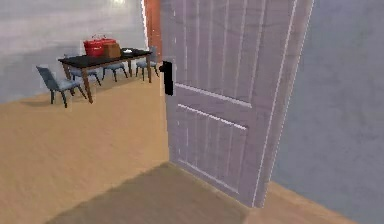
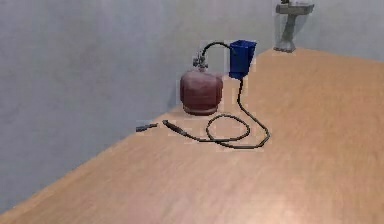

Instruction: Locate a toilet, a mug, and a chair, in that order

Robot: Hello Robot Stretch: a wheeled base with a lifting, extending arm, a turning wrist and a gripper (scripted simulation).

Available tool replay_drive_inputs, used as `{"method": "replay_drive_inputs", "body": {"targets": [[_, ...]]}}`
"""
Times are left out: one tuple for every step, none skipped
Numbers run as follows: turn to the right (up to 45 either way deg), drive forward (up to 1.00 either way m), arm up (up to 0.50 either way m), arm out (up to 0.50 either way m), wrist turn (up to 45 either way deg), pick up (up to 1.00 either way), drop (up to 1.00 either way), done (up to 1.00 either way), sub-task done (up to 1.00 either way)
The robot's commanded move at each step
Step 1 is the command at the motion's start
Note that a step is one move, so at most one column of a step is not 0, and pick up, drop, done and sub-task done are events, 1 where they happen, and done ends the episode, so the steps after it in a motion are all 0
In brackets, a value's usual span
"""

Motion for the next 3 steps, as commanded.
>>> {"method": "replay_drive_inputs", "body": {"targets": [[-39.0,0.0,0.0,0.0,0.0,0.0,0.0,0.0,0.0],[0.0,1.0,0.0,0.0,0.0,0.0,0.0,0.0,0.0],[0.0,0.55,0.0,0.0,0.0,0.0,0.0,0.0,0.0]]}}
